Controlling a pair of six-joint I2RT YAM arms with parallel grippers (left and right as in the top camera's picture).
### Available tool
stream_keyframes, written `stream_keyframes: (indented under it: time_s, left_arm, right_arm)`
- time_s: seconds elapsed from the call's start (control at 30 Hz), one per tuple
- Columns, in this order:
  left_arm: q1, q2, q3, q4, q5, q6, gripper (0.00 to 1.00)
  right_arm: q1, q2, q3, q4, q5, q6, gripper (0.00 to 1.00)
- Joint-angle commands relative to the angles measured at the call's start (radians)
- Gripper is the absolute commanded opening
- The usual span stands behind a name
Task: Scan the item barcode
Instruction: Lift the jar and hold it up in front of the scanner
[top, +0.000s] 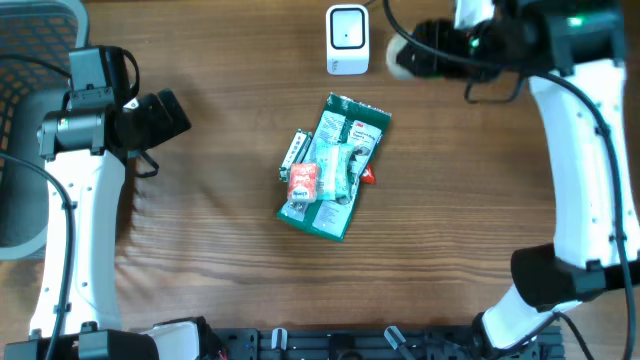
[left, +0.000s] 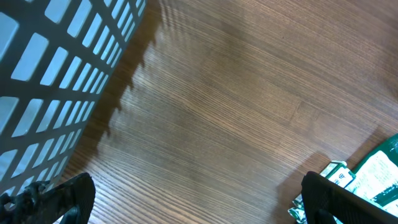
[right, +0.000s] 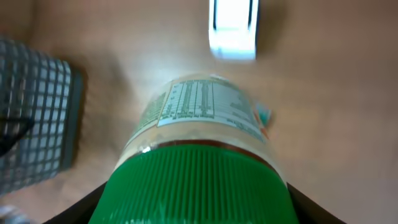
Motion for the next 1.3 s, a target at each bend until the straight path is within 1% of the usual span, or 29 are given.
stream_keyframes:
  time_s: [0.0, 0.07, 0.17, 0.33, 0.47, 0.7, 0.83, 0.9, 1.03, 1.13, 1.27]
  left_arm:
    - [0.004, 0.007, 0.013, 0.003, 0.005, -0.002, 1.00]
    - [0.004, 0.007, 0.013, 0.003, 0.005, -0.002, 1.00]
    - [0.004, 0.007, 0.013, 0.003, 0.005, -0.002, 1.00]
    - [0.004, 0.007, 0.013, 0.003, 0.005, -0.002, 1.00]
    - [0.004, 0.007, 0.013, 0.003, 0.005, -0.002, 1.00]
    - [0.004, 0.007, 0.013, 0.003, 0.005, -0.002, 1.00]
    - [0.004, 0.007, 0.013, 0.003, 0.005, -0.002, 1.00]
    - [0.004, 0.007, 0.013, 0.003, 0.005, -0.002, 1.00]
    - [0.004, 0.007, 0.013, 0.003, 0.005, -0.002, 1.00]
    - [0.004, 0.007, 0.013, 0.003, 0.005, -0.002, 1.00]
    - [0.004, 0.007, 0.013, 0.003, 0.005, -0.002, 1.00]
  right_arm:
    - [0.032, 0.056, 0.003, 0.120, 0.119, -0.166, 0.04]
    - [0.053, 0.074, -0.003, 0.209, 0.119, -0.228, 0.04]
    - [0.083, 0.117, -0.004, 0.349, 0.123, -0.248, 0.04]
    - [0.115, 0.222, -0.004, 0.533, 0.222, -0.336, 0.04]
    - [0.133, 0.323, -0.004, 0.617, 0.301, -0.435, 0.04]
    - [0.154, 0.487, -0.004, 0.794, 0.517, -0.480, 0.04]
    - [0.155, 0.541, -0.004, 0.875, 0.542, -0.488, 0.04]
    - [0.155, 0.562, -0.004, 0.906, 0.543, -0.518, 0.04]
    - [0.166, 0.605, -0.004, 0.974, 0.569, -0.615, 0.04]
    - [0.183, 0.620, -0.004, 1.020, 0.588, -0.724, 0.05]
    - [0.200, 0.631, -0.004, 1.075, 0.635, -0.757, 0.04]
